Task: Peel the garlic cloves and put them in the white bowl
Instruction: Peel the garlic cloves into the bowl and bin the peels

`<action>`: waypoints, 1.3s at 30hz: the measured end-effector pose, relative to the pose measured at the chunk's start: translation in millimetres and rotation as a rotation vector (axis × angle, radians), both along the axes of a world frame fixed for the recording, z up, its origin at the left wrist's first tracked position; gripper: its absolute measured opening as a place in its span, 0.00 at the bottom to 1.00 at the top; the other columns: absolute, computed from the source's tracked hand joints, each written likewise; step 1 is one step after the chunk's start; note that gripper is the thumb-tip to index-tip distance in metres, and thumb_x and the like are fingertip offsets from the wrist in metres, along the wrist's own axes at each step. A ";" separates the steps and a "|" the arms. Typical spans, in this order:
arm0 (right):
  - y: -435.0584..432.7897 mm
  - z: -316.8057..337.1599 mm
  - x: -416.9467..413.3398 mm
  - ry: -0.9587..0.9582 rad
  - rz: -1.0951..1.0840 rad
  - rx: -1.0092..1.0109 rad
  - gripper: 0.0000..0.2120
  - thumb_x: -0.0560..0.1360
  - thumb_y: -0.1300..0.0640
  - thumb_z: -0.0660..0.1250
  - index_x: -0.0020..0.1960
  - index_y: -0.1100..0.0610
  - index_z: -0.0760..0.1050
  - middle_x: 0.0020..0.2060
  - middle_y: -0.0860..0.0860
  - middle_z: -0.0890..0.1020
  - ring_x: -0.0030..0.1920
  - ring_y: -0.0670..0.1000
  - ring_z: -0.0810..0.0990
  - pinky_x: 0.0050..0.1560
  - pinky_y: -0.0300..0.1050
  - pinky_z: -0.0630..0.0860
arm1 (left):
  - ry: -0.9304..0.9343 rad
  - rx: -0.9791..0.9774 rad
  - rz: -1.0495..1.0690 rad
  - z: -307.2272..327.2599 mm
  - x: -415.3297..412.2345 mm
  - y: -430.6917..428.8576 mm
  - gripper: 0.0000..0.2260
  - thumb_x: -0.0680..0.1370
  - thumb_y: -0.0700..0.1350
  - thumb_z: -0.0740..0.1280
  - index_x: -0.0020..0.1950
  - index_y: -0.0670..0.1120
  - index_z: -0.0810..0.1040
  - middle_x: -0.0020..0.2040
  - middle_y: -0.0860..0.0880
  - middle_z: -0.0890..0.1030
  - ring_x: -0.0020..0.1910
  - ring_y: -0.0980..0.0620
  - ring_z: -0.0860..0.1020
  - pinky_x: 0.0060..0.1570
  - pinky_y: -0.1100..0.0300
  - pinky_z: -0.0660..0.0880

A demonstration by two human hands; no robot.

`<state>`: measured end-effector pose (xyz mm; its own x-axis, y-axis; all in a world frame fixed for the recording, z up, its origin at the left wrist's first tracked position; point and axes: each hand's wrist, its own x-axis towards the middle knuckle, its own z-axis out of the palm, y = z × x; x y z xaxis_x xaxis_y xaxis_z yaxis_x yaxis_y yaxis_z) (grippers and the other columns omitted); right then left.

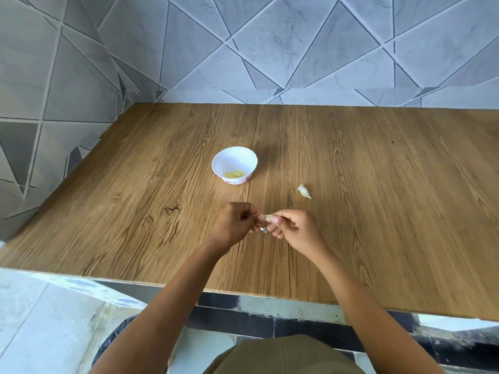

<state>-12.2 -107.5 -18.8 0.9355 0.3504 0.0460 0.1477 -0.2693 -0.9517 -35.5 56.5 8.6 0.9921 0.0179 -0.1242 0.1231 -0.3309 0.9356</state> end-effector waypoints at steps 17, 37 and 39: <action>4.5 -5.6 -5.8 -0.253 -0.195 -0.216 0.01 0.72 0.63 0.71 0.42 0.60 0.81 0.34 0.47 0.82 0.33 0.43 0.77 0.36 0.38 0.73 | 0.054 -0.128 0.103 -9.2 0.8 9.9 0.03 0.75 0.38 0.70 0.45 0.38 0.81 0.36 0.43 0.82 0.35 0.52 0.80 0.35 0.65 0.77; -3.3 25.7 1.9 1.069 -0.100 0.746 0.04 0.72 0.65 0.67 0.41 0.66 0.78 0.30 0.54 0.81 0.28 0.45 0.80 0.28 0.33 0.77 | -0.037 -0.316 -0.103 0.2 -2.6 2.9 0.04 0.77 0.36 0.65 0.47 0.37 0.79 0.36 0.48 0.81 0.36 0.56 0.80 0.39 0.65 0.77; -3.8 23.6 0.9 1.027 -0.078 0.707 0.04 0.73 0.64 0.66 0.42 0.64 0.78 0.30 0.53 0.80 0.28 0.44 0.79 0.28 0.33 0.77 | -0.022 -0.294 -0.117 0.0 -2.4 2.5 0.04 0.77 0.36 0.66 0.48 0.37 0.79 0.37 0.47 0.81 0.36 0.56 0.80 0.39 0.65 0.77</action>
<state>-11.3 -111.3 4.8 0.6678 0.4888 -0.5614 -0.7417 0.3731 -0.5574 -37.9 59.0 8.6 0.9878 -0.1298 -0.0860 0.0792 -0.0569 0.9952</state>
